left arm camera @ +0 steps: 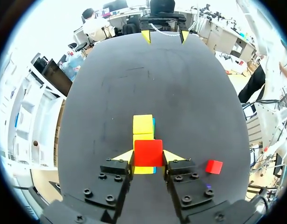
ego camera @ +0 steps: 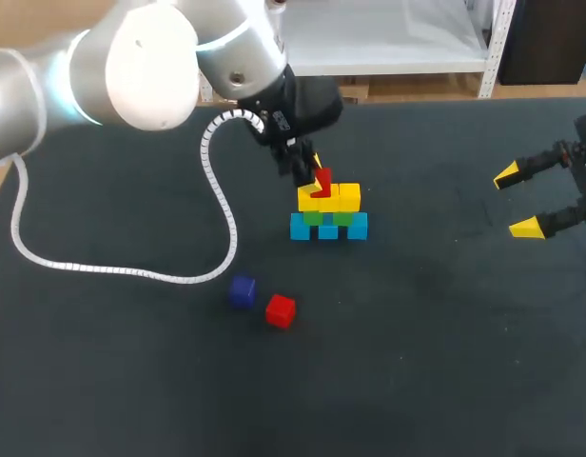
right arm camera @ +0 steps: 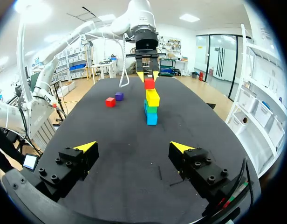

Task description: Place the blue cubes, place green cubes on the blue cubes, place the yellow cubes on the green cubes, then place the red cubes on the yellow cubes, and place purple cube on the red cubes.

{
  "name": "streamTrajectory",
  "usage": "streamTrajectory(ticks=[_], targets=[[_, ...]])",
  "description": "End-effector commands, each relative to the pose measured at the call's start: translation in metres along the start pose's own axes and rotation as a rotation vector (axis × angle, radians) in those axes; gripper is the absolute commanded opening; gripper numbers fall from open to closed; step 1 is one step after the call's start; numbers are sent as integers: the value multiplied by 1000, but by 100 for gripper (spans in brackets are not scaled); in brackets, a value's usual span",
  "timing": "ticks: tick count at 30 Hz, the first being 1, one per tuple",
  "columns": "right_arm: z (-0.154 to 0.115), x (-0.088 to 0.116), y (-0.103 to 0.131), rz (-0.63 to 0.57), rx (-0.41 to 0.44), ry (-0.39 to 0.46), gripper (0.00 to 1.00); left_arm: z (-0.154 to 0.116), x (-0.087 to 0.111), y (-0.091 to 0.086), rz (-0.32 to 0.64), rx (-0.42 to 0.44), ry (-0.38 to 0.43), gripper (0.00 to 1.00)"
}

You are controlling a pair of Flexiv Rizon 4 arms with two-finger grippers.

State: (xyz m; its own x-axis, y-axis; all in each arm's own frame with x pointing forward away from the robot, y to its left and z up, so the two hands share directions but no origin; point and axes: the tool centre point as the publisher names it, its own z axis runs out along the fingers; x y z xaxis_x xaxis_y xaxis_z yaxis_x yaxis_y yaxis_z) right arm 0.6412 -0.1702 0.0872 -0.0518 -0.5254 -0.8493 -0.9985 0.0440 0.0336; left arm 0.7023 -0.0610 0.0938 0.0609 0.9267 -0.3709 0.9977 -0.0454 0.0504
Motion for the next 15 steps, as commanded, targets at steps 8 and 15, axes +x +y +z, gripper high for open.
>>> streamTrajectory(ticks=[8, 15], targets=[[1, 1, -1, -1, -1, -2, 100, 1, 0, 4, -1, 8, 8, 0], [1, 1, -1, -1, -1, -2, 100, 1, 0, 4, -3, 12, 8, 0]])
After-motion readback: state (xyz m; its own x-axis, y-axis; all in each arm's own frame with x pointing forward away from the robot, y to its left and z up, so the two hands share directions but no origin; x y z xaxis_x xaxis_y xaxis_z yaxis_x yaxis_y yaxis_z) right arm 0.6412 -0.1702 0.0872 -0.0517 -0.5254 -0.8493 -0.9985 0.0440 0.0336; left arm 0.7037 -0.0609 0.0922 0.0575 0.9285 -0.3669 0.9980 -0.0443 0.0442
